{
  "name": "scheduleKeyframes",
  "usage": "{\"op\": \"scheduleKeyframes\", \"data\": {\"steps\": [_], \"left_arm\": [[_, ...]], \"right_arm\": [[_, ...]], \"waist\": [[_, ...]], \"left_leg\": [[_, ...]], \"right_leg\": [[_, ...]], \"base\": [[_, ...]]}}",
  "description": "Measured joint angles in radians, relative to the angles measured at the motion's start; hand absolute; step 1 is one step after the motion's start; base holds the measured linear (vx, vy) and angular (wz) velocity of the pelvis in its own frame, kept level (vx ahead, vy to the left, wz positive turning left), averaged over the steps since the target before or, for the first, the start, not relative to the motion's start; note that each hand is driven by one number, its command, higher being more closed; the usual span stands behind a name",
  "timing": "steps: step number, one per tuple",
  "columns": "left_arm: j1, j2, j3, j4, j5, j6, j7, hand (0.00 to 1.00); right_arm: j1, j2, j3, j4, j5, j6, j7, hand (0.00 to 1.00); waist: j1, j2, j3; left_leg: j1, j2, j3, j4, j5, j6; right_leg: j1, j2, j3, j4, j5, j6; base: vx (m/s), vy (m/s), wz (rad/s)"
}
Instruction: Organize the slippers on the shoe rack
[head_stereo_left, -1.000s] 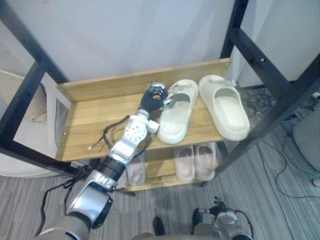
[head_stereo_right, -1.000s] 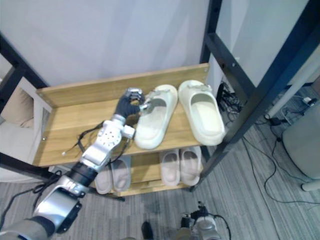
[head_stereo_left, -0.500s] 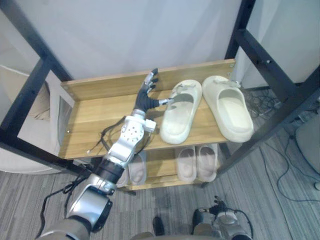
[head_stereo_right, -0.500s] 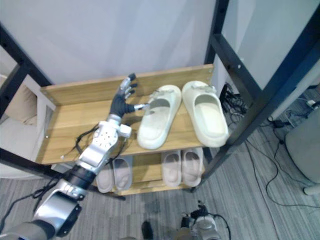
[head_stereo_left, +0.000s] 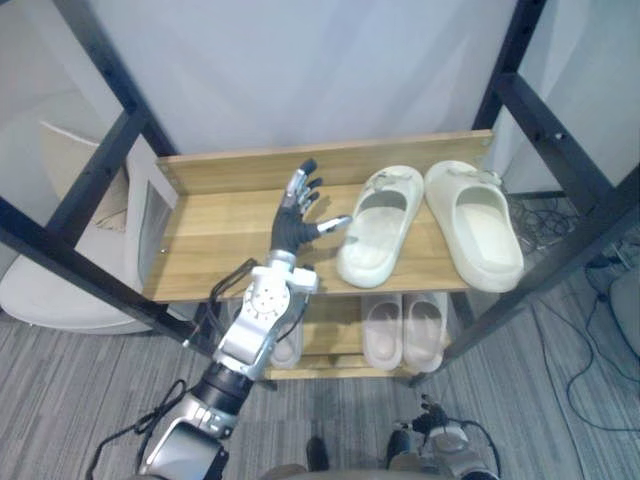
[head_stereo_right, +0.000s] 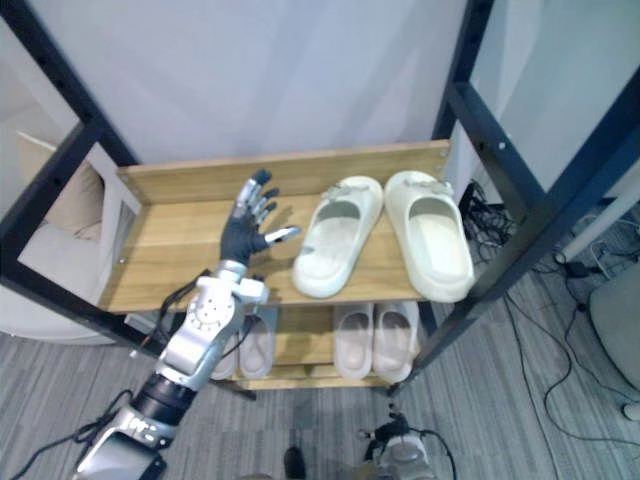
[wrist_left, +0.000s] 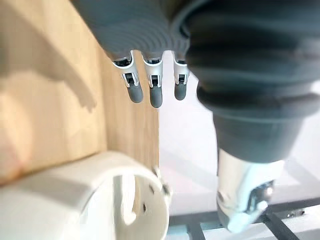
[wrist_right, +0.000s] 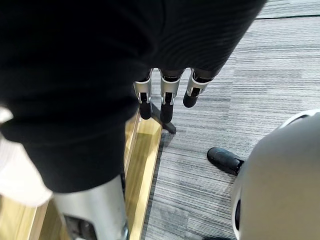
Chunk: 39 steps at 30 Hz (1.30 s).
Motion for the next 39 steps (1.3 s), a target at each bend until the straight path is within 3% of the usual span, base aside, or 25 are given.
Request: {"op": "scheduleKeyframes", "data": {"steps": [7, 20, 32, 39], "left_arm": [[0.02, -0.018, -0.104, 0.0, -0.071, 0.003, -0.045, 0.0], [-0.009, -0.056, -0.258, 0.047, -0.102, 0.003, -0.07, 0.0], [-0.051, -0.06, -0.268, 0.094, -0.116, -0.004, -0.064, 0.0], [-0.063, -0.045, -0.218, 0.11, -0.104, 0.004, -0.066, 0.0]], "right_arm": [[0.0, -0.002, 0.009, 0.001, 0.0, 0.004, -0.001, 0.0], [-0.001, 0.0, 0.049, 0.008, 0.001, 0.004, -0.008, 0.0], [-0.006, -0.003, 0.077, 0.01, 0.018, 0.003, -0.011, 0.0], [-0.008, 0.0, 0.076, 0.01, 0.019, 0.003, -0.011, 0.0]], "waist": [[0.007, -0.001, 0.0], [0.008, -0.019, -0.002], [0.008, -0.025, -0.002], [0.008, -0.03, -0.002]], "left_leg": [[0.003, -0.004, -0.006, 0.0, 0.002, 0.003], [0.008, -0.008, -0.026, 0.0, 0.006, 0.007], [0.009, -0.008, -0.018, 0.0, 0.004, 0.004], [0.015, -0.007, -0.002, 0.0, 0.003, 0.004]], "right_leg": [[0.007, -0.004, -0.009, 0.001, 0.0, 0.0], [0.02, -0.009, -0.031, 0.0, -0.002, 0.003], [0.02, -0.01, -0.022, 0.0, -0.001, 0.003], [0.019, -0.009, -0.007, 0.0, 0.003, 0.003]], "base": [[0.0, 0.003, 0.01], [-0.01, 0.006, 0.06], [0.0, 0.002, 0.0], [0.0, 0.007, -0.1]]}}
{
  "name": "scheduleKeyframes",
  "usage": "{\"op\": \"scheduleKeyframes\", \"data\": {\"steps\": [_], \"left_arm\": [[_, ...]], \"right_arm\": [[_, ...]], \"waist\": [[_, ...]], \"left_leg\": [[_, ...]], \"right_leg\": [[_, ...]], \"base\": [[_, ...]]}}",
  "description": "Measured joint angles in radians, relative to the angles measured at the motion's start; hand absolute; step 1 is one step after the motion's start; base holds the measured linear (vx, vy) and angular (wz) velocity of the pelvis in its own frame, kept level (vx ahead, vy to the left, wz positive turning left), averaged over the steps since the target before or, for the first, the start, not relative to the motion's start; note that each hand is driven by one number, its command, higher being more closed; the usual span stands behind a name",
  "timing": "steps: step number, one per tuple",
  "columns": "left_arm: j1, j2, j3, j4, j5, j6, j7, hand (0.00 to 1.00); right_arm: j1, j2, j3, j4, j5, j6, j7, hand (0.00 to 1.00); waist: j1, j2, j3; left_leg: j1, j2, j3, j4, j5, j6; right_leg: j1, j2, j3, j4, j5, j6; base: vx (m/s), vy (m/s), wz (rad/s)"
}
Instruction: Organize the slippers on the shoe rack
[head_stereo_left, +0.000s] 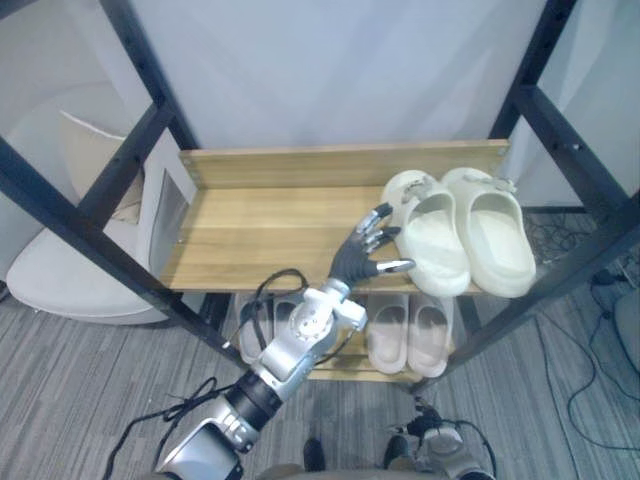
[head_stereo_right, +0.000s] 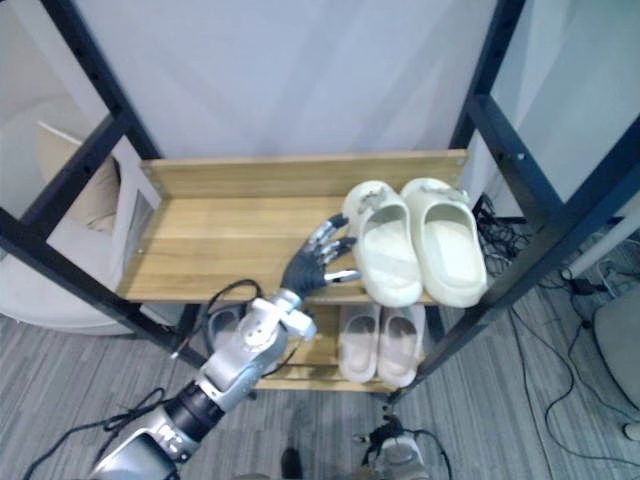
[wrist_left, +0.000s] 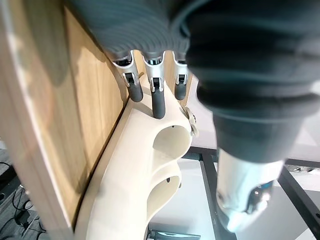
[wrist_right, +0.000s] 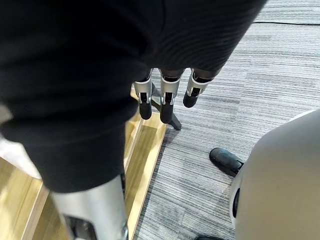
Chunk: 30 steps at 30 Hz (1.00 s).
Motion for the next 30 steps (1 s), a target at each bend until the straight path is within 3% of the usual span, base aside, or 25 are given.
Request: {"op": "scheduleKeyframes", "data": {"steps": [5, 10, 14, 18, 26, 30], "left_arm": [[0.007, 0.026, 0.002, -0.05, -0.001, 0.017, -0.003, 0.0], [0.02, 0.03, 0.003, -0.23, -0.021, 0.016, -0.024, 0.0], [0.034, 0.015, -0.024, -0.319, -0.09, 0.015, -0.053, 0.0], [0.102, 0.005, -0.084, -0.353, -0.123, 0.016, -0.09, 0.0], [0.256, 0.012, -0.17, -0.331, -0.161, 0.041, -0.179, 0.0], [0.384, 0.042, -0.172, -0.142, -0.139, 0.079, -0.212, 0.0]], "right_arm": [[-0.003, 0.004, 0.001, 0.0, 0.0, 0.001, 0.001, 0.0], [-0.01, 0.006, 0.01, 0.028, -0.001, 0.001, 0.004, 0.0], [-0.007, 0.005, 0.047, 0.045, -0.002, 0.004, 0.01, 0.0], [-0.006, 0.006, 0.077, 0.067, -0.003, 0.003, 0.011, 0.0], [-0.004, 0.005, 0.101, 0.079, -0.022, 0.003, 0.014, 0.0], [-0.002, 0.009, 0.121, 0.082, -0.024, 0.003, 0.02, 0.0]], "waist": [[0.003, -0.002, 0.001], [0.011, -0.012, -0.009], [0.042, -0.01, -0.033], [0.052, -0.003, -0.059], [0.063, 0.012, -0.078], [0.064, 0.01, -0.087]], "left_leg": [[-0.001, 0.0, -0.003, 0.0, 0.002, 0.003], [-0.02, -0.001, -0.025, 0.014, 0.002, 0.003], [-0.02, -0.001, -0.027, 0.019, 0.002, 0.003], [-0.017, -0.002, -0.032, 0.025, 0.0, 0.001], [-0.002, 0.003, -0.032, 0.035, -0.004, -0.001], [0.014, 0.008, -0.028, 0.035, -0.011, -0.012]], "right_leg": [[0.0, 0.0, -0.006, 0.0, 0.0, 0.0], [0.0, -0.004, -0.018, 0.006, -0.002, 0.001], [0.004, -0.006, -0.018, 0.008, -0.002, 0.0], [0.01, -0.007, -0.019, 0.008, -0.005, -0.001], [0.027, 0.002, -0.017, 0.007, -0.008, -0.004], [0.036, 0.008, -0.013, 0.001, -0.021, -0.003]], "base": [[0.0, 0.001, 0.01], [0.01, 0.001, 0.14], [0.0, 0.001, 0.01], [-0.01, 0.005, 0.02], [-0.01, 0.005, 0.0], [-0.01, 0.004, -0.02]]}}
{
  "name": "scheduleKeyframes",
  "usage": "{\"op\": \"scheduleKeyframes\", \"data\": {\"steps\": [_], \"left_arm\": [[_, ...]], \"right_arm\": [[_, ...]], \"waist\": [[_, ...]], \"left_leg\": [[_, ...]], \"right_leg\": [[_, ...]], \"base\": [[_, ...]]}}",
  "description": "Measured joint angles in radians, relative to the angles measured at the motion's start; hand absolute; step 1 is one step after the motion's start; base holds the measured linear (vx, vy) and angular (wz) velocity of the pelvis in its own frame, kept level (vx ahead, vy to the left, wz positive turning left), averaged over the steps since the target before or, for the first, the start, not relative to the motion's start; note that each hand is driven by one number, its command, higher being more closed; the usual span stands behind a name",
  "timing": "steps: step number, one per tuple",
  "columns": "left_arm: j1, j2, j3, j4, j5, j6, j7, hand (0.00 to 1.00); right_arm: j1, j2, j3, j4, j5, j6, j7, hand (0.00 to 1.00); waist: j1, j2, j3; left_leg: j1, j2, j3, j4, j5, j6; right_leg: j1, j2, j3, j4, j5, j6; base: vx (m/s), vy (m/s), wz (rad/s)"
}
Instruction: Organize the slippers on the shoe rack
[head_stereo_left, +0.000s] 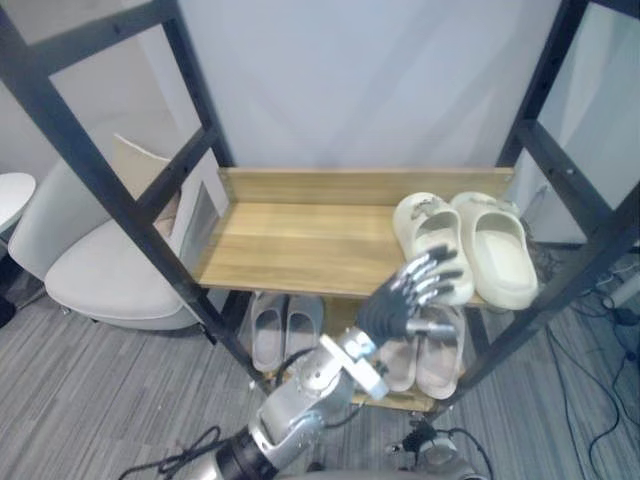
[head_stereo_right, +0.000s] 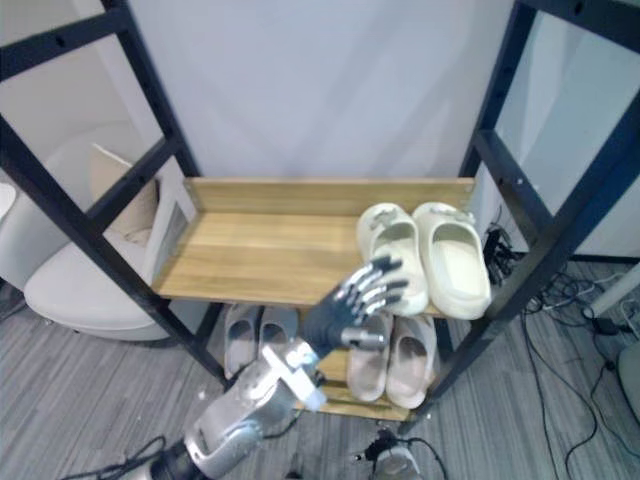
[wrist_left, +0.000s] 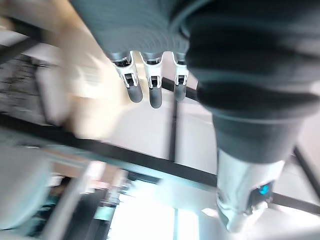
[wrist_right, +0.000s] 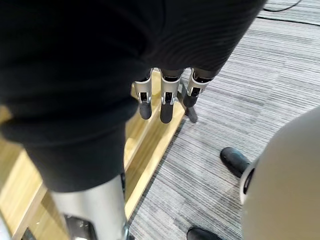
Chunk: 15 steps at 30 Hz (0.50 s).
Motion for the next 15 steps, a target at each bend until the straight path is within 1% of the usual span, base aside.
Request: {"op": "scheduleKeyframes", "data": {"steps": [1, 2, 3, 5, 6, 7, 9, 10, 12, 13, 14, 15], "left_arm": [[0.034, 0.006, 0.009, 0.054, 0.019, 0.01, -0.006, 0.0], [0.041, 0.007, 0.011, 0.063, 0.021, 0.011, -0.007, 0.0], [0.078, 0.012, 0.029, 0.115, 0.052, 0.012, -0.009, 0.0], [0.11, 0.013, 0.058, 0.178, 0.075, 0.015, -0.009, 0.0], [0.129, 0.013, 0.087, 0.239, 0.116, 0.017, -0.01, 0.0], [0.134, 0.013, 0.097, 0.26, 0.132, 0.017, -0.01, 0.0], [0.146, 0.008, 0.157, 0.385, 0.196, 0.017, -0.008, 0.0], [0.147, 0.007, 0.171, 0.409, 0.211, 0.016, -0.007, 0.0], [0.147, -0.01, 0.262, 0.554, 0.265, 0.015, -0.001, 0.0], [0.146, -0.01, 0.275, 0.574, 0.27, 0.015, 0.0, 0.0], [0.147, -0.018, 0.306, 0.624, 0.301, 0.015, 0.015, 0.0], [0.147, -0.018, 0.359, 0.694, 0.338, 0.014, 0.028, 0.0]], "right_arm": [[0.0, 0.0, 0.0, 0.0, 0.0, 0.0, 0.0, 0.0], [0.0, 0.001, 0.0, 0.0, 0.0, 0.0, 0.0, 0.0], [0.0, 0.001, 0.0, 0.0, 0.0, 0.0, 0.0, 0.0], [0.001, 0.002, -0.001, 0.0, 0.0, 0.0, 0.0, 0.0], [0.003, 0.003, -0.001, 0.0, 0.0, -0.002, 0.0, 0.0], [0.003, 0.003, -0.002, 0.0, 0.0, -0.003, 0.0, 0.0], [0.006, 0.004, -0.006, -0.002, 0.0, -0.005, 0.0, 0.0], [0.007, 0.004, -0.007, -0.004, 0.0, -0.006, 0.0, 0.0], [0.012, 0.005, -0.035, -0.006, 0.001, -0.014, -0.001, 0.0], [0.012, 0.006, -0.04, -0.006, 0.001, -0.015, -0.001, 0.0], [0.012, 0.006, -0.046, -0.007, 0.002, -0.016, -0.002, 0.0], [0.013, 0.007, -0.047, -0.011, 0.002, -0.017, -0.003, 0.0]], "waist": [[0.0, -0.001, 0.001], [0.0, -0.002, 0.001], [0.001, -0.005, 0.003], [0.001, -0.009, 0.004], [0.002, -0.013, 0.004], [0.002, -0.014, 0.004], [0.002, -0.024, 0.007], [0.002, -0.026, 0.007], [0.002, -0.04, 0.013], [0.002, -0.04, 0.013], [0.002, -0.042, 0.014], [0.002, -0.054, 0.022]], "left_leg": [[0.001, 0.002, 0.001, 0.0, 0.0, -0.001], [0.001, 0.002, 0.001, 0.0, 0.0, -0.001], [0.001, 0.003, 0.002, 0.0, -0.001, -0.001], [0.002, 0.005, 0.003, 0.0, -0.001, -0.002], [0.003, 0.006, 0.004, -0.001, -0.002, -0.004], [0.003, 0.007, 0.004, -0.001, -0.002, -0.004], [0.004, 0.01, 0.005, -0.001, -0.004, -0.007], [0.004, 0.011, 0.005, -0.001, -0.005, -0.008], [0.005, 0.014, 0.005, -0.001, -0.007, -0.011], [0.006, 0.015, 0.005, -0.001, -0.008, -0.012], [0.006, 0.016, 0.005, -0.001, -0.008, -0.013], [0.007, 0.017, 0.005, -0.001, -0.009, -0.013]], "right_leg": [[0.0, 0.002, 0.002, 0.0, -0.002, -0.002], [0.0, 0.002, 0.002, 0.0, -0.002, -0.002], [0.0, 0.004, 0.004, -0.001, -0.003, -0.005], [0.0, 0.005, 0.006, -0.001, -0.004, -0.005], [0.0, 0.007, 0.008, -0.001, -0.004, -0.006], [0.0, 0.007, 0.009, -0.001, -0.004, -0.006], [0.0, 0.011, 0.01, -0.001, -0.005, -0.006], [0.0, 0.011, 0.01, -0.001, -0.005, -0.006], [0.0, 0.015, 0.011, -0.001, -0.008, -0.004], [0.001, 0.016, 0.011, -0.001, -0.008, -0.004], [0.001, 0.017, 0.011, -0.001, -0.01, -0.004], [0.001, 0.019, 0.012, -0.001, -0.011, -0.005]], "base": [[-0.02, 0.007, -0.05], [0.0, 0.011, -0.03], [0.0, 0.0, 0.0], [0.01, 0.014, -0.03], [0.02, 0.016, -0.03], [0.03, 0.012, -0.03], [0.04, 0.01, -0.02], [0.04, 0.006, -0.01], [0.05, 0.005, -0.01], [0.05, 0.006, -0.01], [0.05, 0.009, -0.01], [0.05, 0.009, 0.0]]}}
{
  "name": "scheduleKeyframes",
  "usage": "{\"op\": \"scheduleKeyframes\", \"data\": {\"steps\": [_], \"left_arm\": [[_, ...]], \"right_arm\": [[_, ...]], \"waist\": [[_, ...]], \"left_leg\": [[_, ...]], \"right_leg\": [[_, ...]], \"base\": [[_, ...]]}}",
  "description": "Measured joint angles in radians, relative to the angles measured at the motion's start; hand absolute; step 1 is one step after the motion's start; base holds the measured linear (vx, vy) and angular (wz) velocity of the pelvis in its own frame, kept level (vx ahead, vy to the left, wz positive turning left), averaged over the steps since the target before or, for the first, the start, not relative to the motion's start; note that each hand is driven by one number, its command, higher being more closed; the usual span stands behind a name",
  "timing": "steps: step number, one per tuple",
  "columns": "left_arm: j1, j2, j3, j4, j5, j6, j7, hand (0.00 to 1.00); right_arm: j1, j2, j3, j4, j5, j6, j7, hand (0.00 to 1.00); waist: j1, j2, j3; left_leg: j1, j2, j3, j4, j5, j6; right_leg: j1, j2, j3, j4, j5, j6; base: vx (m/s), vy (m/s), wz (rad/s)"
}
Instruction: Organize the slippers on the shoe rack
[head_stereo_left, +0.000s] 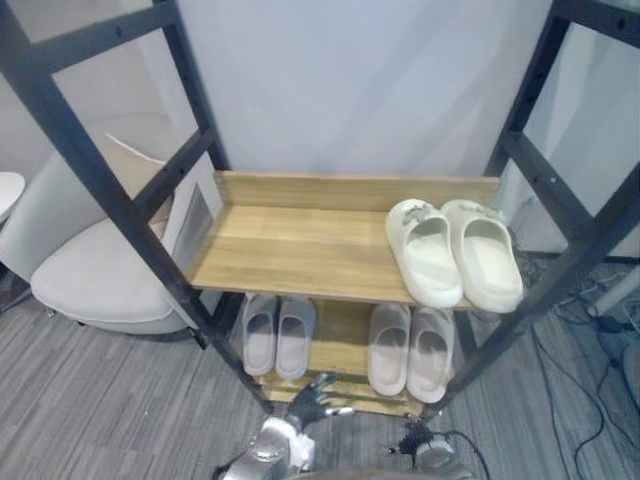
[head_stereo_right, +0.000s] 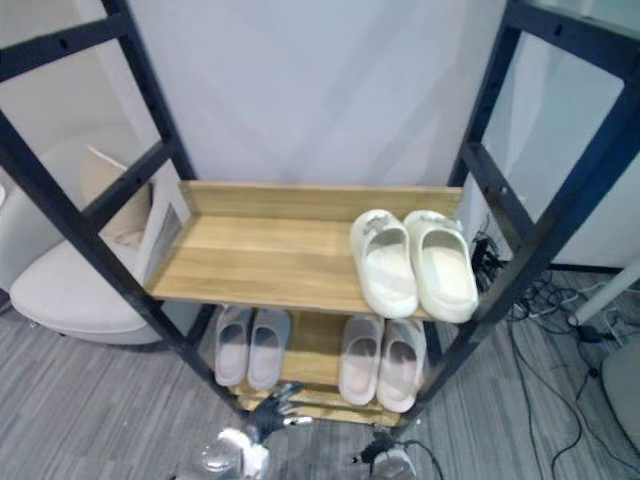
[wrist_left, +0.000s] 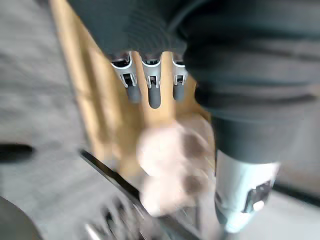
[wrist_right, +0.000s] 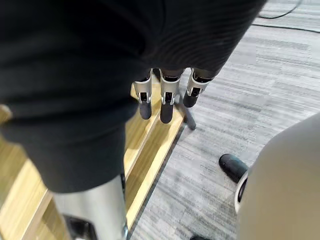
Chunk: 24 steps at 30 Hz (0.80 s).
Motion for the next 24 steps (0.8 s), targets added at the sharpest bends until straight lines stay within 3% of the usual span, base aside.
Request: {"op": "scheduleKeyframes", "data": {"steps": [3, 9, 24], "left_arm": [[-0.006, -0.008, 0.098, 0.098, 0.044, -0.009, 0.027, 0.0], [-0.027, -0.026, 0.242, 0.218, 0.107, -0.015, 0.082, 0.0], [-0.031, -0.05, 0.402, 0.292, 0.125, -0.034, 0.124, 0.0]], "right_arm": [[0.004, 0.01, -0.039, -0.001, 0.001, -0.001, -0.001, 0.0], [0.006, 0.019, -0.076, -0.001, 0.0, -0.006, -0.002, 0.0], [0.01, 0.028, -0.112, -0.002, 0.0, -0.009, 0.003, 0.0]], "waist": [[0.001, -0.014, 0.008], [0.006, -0.014, 0.01], [0.032, -0.019, 0.026]], "left_leg": [[0.001, 0.001, 0.0, 0.0, 0.001, 0.002], [0.016, 0.0, 0.018, -0.004, -0.004, 0.001], [0.018, -0.01, 0.022, -0.023, -0.005, 0.004]], "right_leg": [[0.001, 0.001, 0.001, 0.0, 0.001, -0.003], [0.006, 0.0, 0.017, 0.0, 0.001, -0.003], [-0.003, -0.008, 0.023, 0.006, -0.005, 0.005]], "base": [[0.06, 0.017, 0.0], [0.05, 0.029, -0.08], [0.01, 0.013, -0.01]]}}
